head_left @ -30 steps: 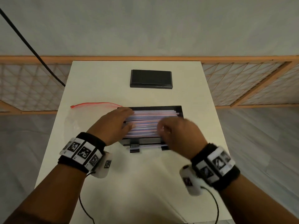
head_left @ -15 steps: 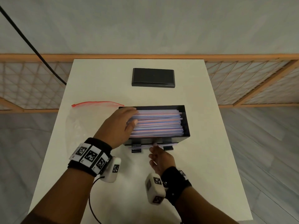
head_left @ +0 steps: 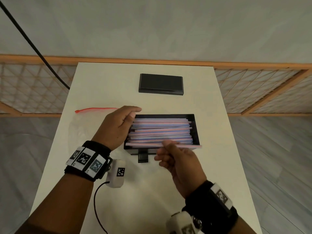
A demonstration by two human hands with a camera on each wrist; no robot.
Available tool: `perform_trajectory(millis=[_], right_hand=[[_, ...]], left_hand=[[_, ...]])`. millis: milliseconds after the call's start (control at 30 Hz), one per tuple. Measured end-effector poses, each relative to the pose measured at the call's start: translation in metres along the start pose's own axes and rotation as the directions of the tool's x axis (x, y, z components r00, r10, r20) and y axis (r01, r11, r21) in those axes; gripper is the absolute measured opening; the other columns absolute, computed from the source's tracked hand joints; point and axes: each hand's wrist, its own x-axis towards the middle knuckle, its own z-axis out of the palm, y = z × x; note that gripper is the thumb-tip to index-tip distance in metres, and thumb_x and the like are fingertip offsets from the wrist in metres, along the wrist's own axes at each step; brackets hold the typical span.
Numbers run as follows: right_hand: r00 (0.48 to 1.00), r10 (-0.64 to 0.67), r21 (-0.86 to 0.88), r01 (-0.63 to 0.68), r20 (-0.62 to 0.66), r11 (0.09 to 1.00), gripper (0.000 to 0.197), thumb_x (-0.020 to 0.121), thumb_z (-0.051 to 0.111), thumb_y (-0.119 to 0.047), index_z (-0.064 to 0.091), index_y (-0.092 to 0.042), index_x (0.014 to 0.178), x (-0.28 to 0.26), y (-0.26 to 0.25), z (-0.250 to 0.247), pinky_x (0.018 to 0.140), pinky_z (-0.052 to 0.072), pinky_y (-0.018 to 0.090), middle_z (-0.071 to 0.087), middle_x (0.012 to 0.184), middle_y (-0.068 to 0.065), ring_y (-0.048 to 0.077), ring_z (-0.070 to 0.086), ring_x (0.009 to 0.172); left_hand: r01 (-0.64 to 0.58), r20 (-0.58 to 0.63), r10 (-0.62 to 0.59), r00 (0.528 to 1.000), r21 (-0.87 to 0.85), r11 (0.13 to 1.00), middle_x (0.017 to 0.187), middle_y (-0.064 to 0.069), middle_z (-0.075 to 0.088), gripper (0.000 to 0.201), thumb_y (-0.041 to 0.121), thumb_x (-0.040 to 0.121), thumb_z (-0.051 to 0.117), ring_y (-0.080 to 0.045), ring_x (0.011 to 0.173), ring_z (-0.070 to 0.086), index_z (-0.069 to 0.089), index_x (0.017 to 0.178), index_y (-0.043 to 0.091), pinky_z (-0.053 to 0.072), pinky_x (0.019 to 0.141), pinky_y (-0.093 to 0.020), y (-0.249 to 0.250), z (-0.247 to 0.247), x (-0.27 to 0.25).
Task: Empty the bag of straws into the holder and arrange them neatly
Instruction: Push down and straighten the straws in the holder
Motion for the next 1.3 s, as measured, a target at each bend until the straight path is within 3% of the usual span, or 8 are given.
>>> perform_trajectory(millis=[367, 467, 500, 567, 600, 667, 867, 1300], right_hand=[[0.982, 0.180, 0.191, -0.186, 0.048, 0.964, 0.022, 0.104, 0.054, -0.018, 0.062, -0.002, 0.116, 0.025, -0.021, -0.014, 0.071, 0.064, 0.029, 0.078, 0.096, 0.019, 0.024, 0.079, 0.081], [0.997, 0.068, -0.083, -0.064, 0.040, 0.994, 0.021, 0.102, 0.056, -0.017, 0.068, -0.003, 0.111, 0.013, -0.040, -0.021, 0.069, 0.062, 0.030, 0.078, 0.085, 0.011, 0.019, 0.075, 0.071], [0.998, -0.052, -0.351, 0.059, 0.031, 0.935, 0.017, 0.101, 0.059, -0.018, 0.070, -0.008, 0.108, 0.012, -0.046, -0.024, 0.068, 0.058, 0.030, 0.077, 0.083, 0.006, 0.017, 0.073, 0.069], [0.936, -0.319, -0.893, 0.265, 0.148, 0.364, 0.016, 0.094, 0.070, -0.026, 0.070, -0.019, 0.108, 0.023, -0.060, -0.033, 0.074, 0.053, 0.029, 0.075, 0.092, -0.003, 0.015, 0.069, 0.079], [0.902, -0.347, -0.959, 0.283, 0.255, 0.031, 0.026, 0.089, 0.074, -0.029, 0.068, -0.023, 0.113, 0.032, -0.065, -0.035, 0.080, 0.053, 0.030, 0.071, 0.103, -0.005, 0.016, 0.067, 0.089], [0.904, -0.228, -0.907, 0.286, 0.362, -0.309, 0.051, 0.082, 0.078, -0.029, 0.060, -0.024, 0.129, 0.052, -0.074, -0.032, 0.094, 0.051, 0.034, 0.060, 0.127, -0.002, 0.022, 0.061, 0.111], [0.926, 0.035, -0.758, 0.328, 0.375, -0.563, 0.076, 0.075, 0.082, -0.033, 0.045, -0.023, 0.142, 0.103, -0.072, -0.023, 0.096, 0.055, 0.045, 0.055, 0.132, 0.003, 0.028, 0.061, 0.116], [0.934, 0.040, -0.731, 0.304, 0.355, -0.611, 0.065, 0.076, 0.081, -0.032, 0.046, -0.022, 0.129, 0.115, -0.062, -0.025, 0.075, 0.056, 0.037, 0.068, 0.108, 0.004, 0.029, 0.068, 0.095]], left_hand=[[-0.002, 0.088, -0.007, 0.996, 0.099, 0.995, 0.127, 0.010, 0.068, 0.031, 0.025, 0.107, 0.048, -0.006, 0.112, 0.061, 0.065, 0.133, 0.022, 0.046, 0.097, -0.016, -0.001, -0.002, -0.006], [-0.022, 0.201, -0.023, 0.979, 0.218, 0.976, 0.134, 0.009, 0.062, 0.037, 0.030, 0.102, 0.057, -0.004, 0.110, 0.056, 0.059, 0.138, 0.024, 0.044, 0.096, -0.016, -0.001, 0.002, -0.008], [-0.041, 0.246, -0.027, 0.969, 0.268, 0.963, 0.139, 0.008, 0.059, 0.043, 0.034, 0.100, 0.060, -0.005, 0.114, 0.055, 0.056, 0.141, 0.024, 0.045, 0.100, -0.020, 0.000, 0.004, -0.008], [-0.075, 0.314, -0.044, 0.949, 0.357, 0.931, 0.148, 0.009, 0.051, 0.056, 0.043, 0.095, 0.064, -0.010, 0.127, 0.052, 0.050, 0.146, 0.026, 0.041, 0.104, -0.024, 0.007, 0.006, -0.006], [-0.089, 0.339, -0.055, 0.939, 0.395, 0.915, 0.151, 0.009, 0.048, 0.062, 0.047, 0.092, 0.067, -0.011, 0.132, 0.050, 0.047, 0.148, 0.027, 0.039, 0.104, -0.025, 0.012, 0.007, -0.004], [-0.108, 0.389, -0.091, 0.917, 0.461, 0.881, 0.153, 0.008, 0.046, 0.073, 0.050, 0.087, 0.071, -0.015, 0.135, 0.047, 0.043, 0.150, 0.026, 0.041, 0.107, -0.030, 0.021, 0.009, 0.003], [-0.143, 0.464, -0.237, 0.853, 0.645, 0.751, 0.131, -0.002, 0.060, 0.068, 0.043, 0.079, 0.079, -0.023, 0.116, 0.060, 0.048, 0.136, 0.022, 0.054, 0.094, -0.040, 0.026, 0.021, 0.024], [-0.224, 0.464, -0.234, 0.854, 0.735, 0.640, 0.124, -0.006, 0.057, 0.063, 0.034, 0.081, 0.079, -0.027, 0.103, 0.066, 0.049, 0.133, 0.017, 0.042, 0.070, -0.033, 0.018, 0.040, 0.027]])
